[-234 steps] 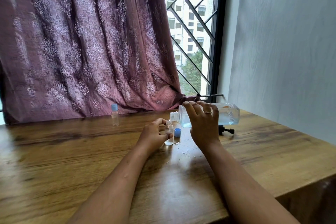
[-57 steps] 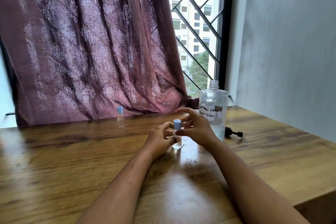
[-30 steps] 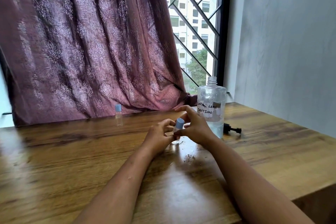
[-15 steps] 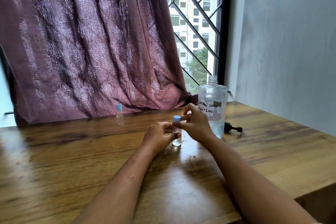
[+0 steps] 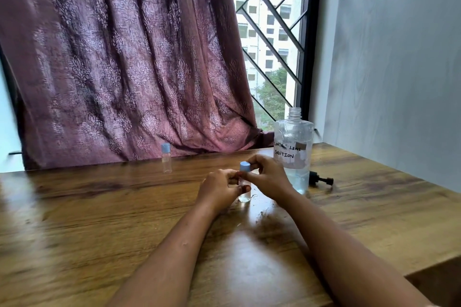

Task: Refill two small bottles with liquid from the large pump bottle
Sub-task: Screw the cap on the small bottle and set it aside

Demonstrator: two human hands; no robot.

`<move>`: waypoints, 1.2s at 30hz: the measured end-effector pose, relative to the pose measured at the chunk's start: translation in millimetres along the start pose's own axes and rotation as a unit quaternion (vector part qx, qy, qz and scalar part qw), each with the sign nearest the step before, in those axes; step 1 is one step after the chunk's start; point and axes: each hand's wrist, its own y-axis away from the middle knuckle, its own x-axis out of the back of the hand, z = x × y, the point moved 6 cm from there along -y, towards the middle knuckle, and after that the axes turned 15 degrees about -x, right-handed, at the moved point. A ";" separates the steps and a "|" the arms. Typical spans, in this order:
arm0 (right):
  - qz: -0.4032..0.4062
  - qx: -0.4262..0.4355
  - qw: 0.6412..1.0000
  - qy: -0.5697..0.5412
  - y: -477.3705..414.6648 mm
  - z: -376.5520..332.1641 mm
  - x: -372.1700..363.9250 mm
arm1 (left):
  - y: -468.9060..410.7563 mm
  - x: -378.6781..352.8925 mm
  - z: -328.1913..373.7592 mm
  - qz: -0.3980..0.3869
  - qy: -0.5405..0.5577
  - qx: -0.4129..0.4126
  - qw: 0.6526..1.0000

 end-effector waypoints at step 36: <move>0.053 -0.159 0.983 0.073 -110.1 30.9 -74.4 | 32.1 93.4 -106.6 0.361 -0.042 0.260 0.895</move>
